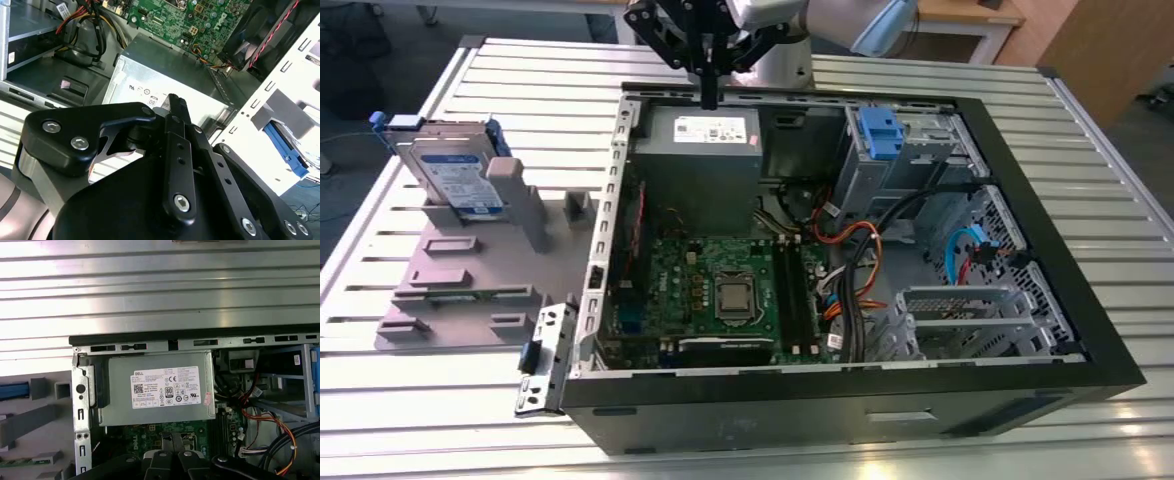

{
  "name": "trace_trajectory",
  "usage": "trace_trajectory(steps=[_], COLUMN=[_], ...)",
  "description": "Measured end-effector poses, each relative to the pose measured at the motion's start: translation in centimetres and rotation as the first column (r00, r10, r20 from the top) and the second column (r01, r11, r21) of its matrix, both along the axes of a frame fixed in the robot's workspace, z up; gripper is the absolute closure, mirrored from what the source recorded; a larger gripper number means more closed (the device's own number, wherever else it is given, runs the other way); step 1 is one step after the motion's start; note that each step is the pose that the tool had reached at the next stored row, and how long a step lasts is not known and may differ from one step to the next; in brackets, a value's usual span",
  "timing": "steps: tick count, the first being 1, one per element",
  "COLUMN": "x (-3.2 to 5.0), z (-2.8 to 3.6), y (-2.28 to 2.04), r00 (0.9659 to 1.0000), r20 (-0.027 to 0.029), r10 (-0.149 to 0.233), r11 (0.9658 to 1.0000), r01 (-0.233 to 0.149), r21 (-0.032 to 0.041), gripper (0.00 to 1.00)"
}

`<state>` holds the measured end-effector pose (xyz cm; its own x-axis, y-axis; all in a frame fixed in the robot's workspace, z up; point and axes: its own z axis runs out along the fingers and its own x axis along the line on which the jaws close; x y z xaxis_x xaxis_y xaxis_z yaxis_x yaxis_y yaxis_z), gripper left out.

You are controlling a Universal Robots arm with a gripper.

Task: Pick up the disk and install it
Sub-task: 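Reach for the disk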

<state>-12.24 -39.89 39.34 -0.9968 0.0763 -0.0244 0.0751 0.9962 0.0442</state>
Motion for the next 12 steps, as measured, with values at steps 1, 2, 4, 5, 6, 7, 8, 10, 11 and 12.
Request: trace_trajectory(steps=[1, 2, 4, 5, 6, 7, 8, 10, 11, 12], x=[0.00, -0.02, -0.25, -0.38, -0.48, -0.58, -0.64, -0.78, -0.84, -0.91], z=[-0.01, -0.02, -0.03, -0.03, -0.03, -0.03, -0.03, -0.03, -0.04, -0.04], y=[0.00, -0.01, -0.01, -0.01, -0.01, 0.00, 0.00, 0.00, 0.00, 0.00], r00=[1.0000, 1.0000, 1.0000, 1.0000, 1.0000, 1.0000, 1.0000, 1.0000, 1.0000, 1.0000], r20=[0.0000, 0.0000, 0.0001, 0.0002, 0.0001, 0.0002, 0.0003, 0.0002, 0.0003, 0.0002], r10=[0.000, 0.000, 0.000, 0.000, 0.000, 0.000, 0.000, 0.000, 0.000, 0.000], r11=[1.0000, 1.0000, 1.0000, 1.0000, 1.0000, 1.0000, 1.0000, 1.0000, 1.0000, 1.0000], r01=[0.000, 0.000, 0.000, 0.000, 0.000, 0.000, 0.000, 0.000, 0.000, 0.000], r21=[0.0001, 0.0001, 0.0002, 0.0001, 0.0001, 0.0001, 0.0002, 0.0001, 0.0002, 0.0001], gripper=[0.89, 0.89, 0.89, 0.89, 0.89, 0.89, 0.89, 0.89, 0.89, 0.89])
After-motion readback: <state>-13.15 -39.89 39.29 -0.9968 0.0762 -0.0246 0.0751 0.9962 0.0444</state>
